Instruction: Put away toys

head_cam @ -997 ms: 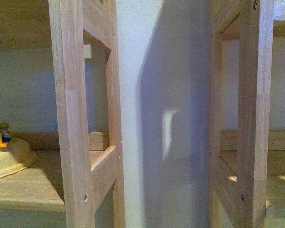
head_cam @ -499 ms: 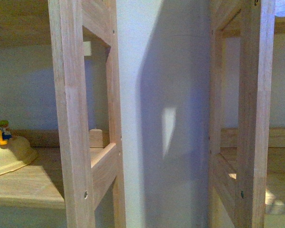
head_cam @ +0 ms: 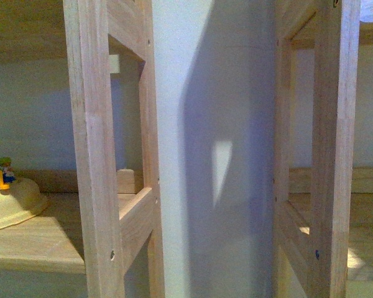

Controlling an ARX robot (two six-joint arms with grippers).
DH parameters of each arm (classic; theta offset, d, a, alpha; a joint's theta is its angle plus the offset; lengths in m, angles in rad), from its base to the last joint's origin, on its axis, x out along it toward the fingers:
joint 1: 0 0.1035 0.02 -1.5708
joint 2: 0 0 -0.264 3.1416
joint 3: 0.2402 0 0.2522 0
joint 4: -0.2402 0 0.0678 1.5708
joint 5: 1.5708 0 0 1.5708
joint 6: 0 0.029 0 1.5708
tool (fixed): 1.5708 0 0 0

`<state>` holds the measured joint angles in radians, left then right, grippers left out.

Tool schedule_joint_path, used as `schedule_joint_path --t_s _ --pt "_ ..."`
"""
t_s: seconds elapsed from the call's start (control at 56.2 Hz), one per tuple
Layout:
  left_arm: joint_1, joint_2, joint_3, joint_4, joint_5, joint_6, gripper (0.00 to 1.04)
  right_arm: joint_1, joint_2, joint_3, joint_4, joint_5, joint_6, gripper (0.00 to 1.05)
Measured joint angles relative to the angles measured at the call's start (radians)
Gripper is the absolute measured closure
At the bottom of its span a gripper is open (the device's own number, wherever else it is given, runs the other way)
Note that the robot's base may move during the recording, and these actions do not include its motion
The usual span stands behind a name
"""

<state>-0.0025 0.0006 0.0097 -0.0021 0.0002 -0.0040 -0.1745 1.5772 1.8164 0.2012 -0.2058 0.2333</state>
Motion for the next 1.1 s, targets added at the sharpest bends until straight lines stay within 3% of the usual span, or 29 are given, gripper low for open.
schedule_joint_path --t_s 0.321,0.463,0.677,0.801,0.997,1.104 --pt "0.000 0.000 0.000 0.000 0.000 0.000 0.06 0.005 -0.183 -0.123 0.034 0.122 -0.127 0.01" --pt "0.000 0.000 0.000 0.000 0.000 0.000 0.06 -0.006 -0.310 -0.211 0.059 0.184 -0.173 0.02" --pt "0.000 0.000 0.000 0.000 0.000 0.000 0.06 -0.049 -0.534 -0.407 0.076 0.184 -0.178 0.02" --pt "0.000 0.000 0.000 0.000 0.000 0.000 0.06 -0.117 -0.657 -0.519 0.071 0.143 -0.146 0.02" --pt "0.000 0.000 0.000 0.000 0.000 0.000 0.06 -0.313 -0.830 -0.687 0.049 0.040 -0.016 0.02" --pt "0.000 0.000 0.000 0.000 0.000 0.000 0.06 -0.328 -0.898 -0.790 0.045 0.047 0.029 0.02"
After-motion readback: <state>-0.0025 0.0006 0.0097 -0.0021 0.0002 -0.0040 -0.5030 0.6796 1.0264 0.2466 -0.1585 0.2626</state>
